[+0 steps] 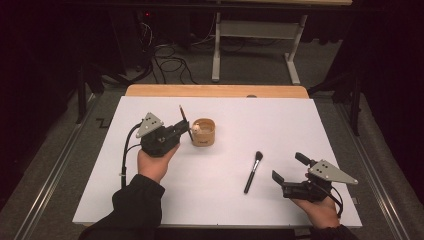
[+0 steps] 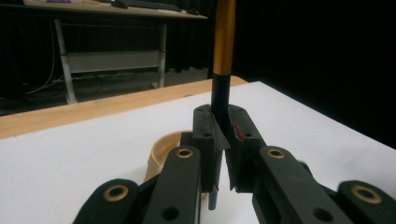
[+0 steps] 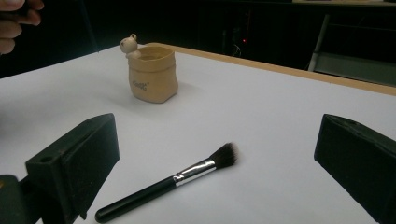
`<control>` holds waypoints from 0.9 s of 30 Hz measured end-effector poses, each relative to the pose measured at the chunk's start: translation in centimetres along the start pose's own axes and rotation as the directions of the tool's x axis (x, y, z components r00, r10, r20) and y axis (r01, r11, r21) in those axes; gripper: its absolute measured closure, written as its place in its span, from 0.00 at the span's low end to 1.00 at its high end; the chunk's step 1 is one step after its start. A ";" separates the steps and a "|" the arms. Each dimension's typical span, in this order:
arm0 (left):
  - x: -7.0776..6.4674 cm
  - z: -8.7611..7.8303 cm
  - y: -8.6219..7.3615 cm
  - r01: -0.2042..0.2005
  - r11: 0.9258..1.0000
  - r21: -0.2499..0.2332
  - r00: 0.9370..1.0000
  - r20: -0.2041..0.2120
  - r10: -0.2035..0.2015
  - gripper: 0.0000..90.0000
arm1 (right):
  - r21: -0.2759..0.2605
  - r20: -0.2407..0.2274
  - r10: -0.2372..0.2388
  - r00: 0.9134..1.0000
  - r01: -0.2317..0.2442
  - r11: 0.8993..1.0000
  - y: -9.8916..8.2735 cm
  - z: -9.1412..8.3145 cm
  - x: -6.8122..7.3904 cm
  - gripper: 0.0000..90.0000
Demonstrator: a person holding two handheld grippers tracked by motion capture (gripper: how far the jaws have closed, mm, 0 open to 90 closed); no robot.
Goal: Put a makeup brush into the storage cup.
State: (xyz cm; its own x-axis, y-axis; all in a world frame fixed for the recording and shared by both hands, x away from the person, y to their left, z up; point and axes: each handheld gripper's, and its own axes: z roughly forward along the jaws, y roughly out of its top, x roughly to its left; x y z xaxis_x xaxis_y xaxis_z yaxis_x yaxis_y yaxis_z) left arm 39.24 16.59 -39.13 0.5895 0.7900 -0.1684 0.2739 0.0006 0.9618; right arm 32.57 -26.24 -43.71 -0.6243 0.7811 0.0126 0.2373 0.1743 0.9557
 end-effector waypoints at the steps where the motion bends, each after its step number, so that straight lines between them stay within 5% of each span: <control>1: 0.0 0.1 0.3 0.000 1.000 -0.003 1.000 -0.001 0.000 0.93 | -0.001 0.000 -0.002 1.000 0.002 1.000 0.0 0.0 0.0 0.01; 17: 0.4 3.4 3.3 -0.027 1.000 -0.008 0.999 -0.037 0.027 0.93 | 0.001 -0.006 -0.005 1.000 0.005 1.000 0.0 0.1 0.1 0.01; 27: 1.0 4.8 3.6 -0.024 1.000 -0.005 0.998 -0.055 0.023 0.93 | -0.001 -0.007 -0.003 1.000 0.003 1.000 0.0 0.0 0.0 0.01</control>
State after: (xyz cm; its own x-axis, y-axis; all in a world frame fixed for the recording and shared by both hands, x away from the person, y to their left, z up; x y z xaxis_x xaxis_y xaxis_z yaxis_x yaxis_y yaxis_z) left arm 44.42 14.42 -36.84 0.5532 0.8222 -0.1339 0.2563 -0.0151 0.9665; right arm 32.60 -26.22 -43.70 -0.6303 0.7762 0.0121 0.2352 0.1761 0.9559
